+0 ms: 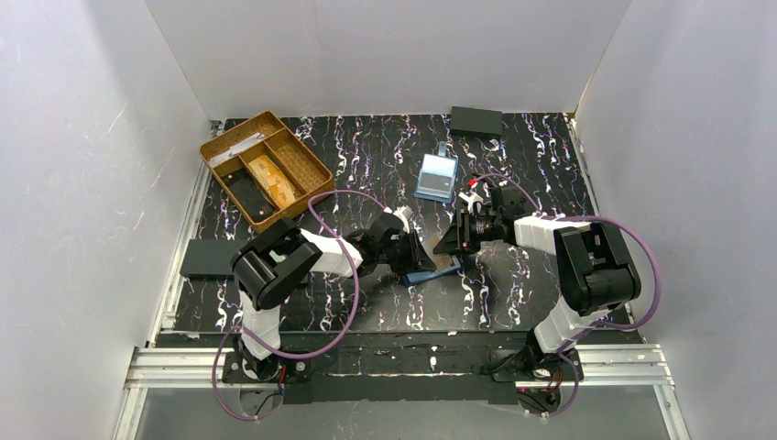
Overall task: Take the credit cards out of the card holder
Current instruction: Remove the credit card from the card holder.
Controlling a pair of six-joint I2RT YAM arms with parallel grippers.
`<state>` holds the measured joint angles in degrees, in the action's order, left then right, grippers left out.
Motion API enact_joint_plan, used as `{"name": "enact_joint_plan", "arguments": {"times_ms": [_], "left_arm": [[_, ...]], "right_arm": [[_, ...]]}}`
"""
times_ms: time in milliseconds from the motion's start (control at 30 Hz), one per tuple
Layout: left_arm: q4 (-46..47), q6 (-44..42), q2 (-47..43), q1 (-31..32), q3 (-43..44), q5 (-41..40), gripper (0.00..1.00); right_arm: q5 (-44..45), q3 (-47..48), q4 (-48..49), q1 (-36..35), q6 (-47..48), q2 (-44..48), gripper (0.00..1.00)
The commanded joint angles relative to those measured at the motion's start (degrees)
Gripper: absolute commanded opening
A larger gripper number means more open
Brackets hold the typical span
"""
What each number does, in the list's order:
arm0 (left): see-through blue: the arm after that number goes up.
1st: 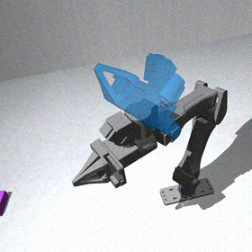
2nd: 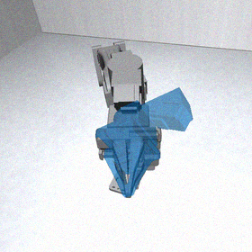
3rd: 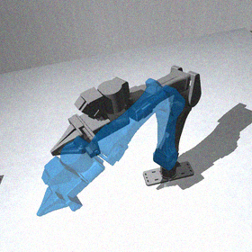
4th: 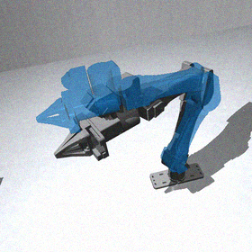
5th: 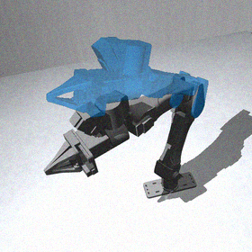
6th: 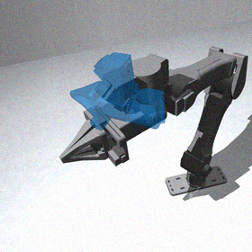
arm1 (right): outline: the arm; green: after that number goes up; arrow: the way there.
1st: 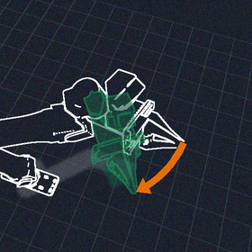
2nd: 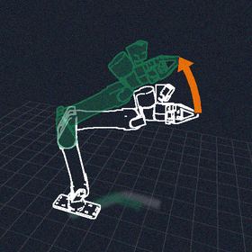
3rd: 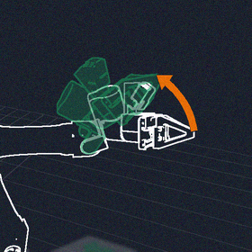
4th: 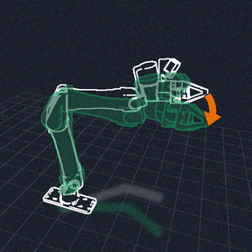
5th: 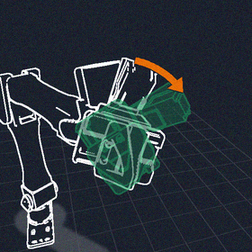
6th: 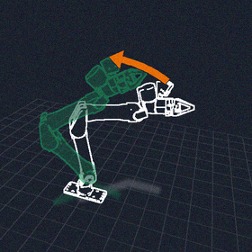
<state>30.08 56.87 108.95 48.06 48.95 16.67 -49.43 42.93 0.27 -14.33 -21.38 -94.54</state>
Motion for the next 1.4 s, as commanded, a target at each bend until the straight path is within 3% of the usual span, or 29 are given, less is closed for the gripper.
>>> {"name": "enact_joint_plan", "arguments": {"times_ms": [0,133,367,467,667,867,1200,1367], "left_arm": [[-4.5,-0.3,0.6,-0.4,-0.2,-0.3,0.19],[-4.4,0.4,-1.5,-0.8,-1.2,-0.1,0.23],[-3.6,1.6,-6.0,-1.6,-4.0,1.4,0.35],[-0.8,3.4,-7.1,-2.3,-5.6,2.3,0.42],[7.0,8.9,-7.5,-3.8,-7.9,3.7,0.53],[9.8,11.1,-7.1,-4.5,-8.6,3.5,0.55],[17.5,14.3,-4.8,-5.7,-11.0,4.4,0.56],[21.5,16.4,-3.4,-6.5,-12.7,4.7,0.56]], "right_arm": [[-2.7,-0.5,3.1,-0.1,-1.6,1.1,0.42],[0.2,0.1,1.3,-0.1,0.2,1.1,0.34],[6.6,2.9,-6.6,-0.1,6.8,0.5,0.12],[6.7,2.9,-6.7,-0.2,7.4,1.3,0.1],[5.5,2.1,-5.3,-1.1,7.3,3.1,0.11],[4.4,2.6,-5.3,-1.5,7.4,3.7,0.12],[-4.9,2.4,-0.8,-5.0,3.9,4.1,0.34],[-5.8,3.0,-0.8,-6.1,4.2,3.0,0.39]]}}
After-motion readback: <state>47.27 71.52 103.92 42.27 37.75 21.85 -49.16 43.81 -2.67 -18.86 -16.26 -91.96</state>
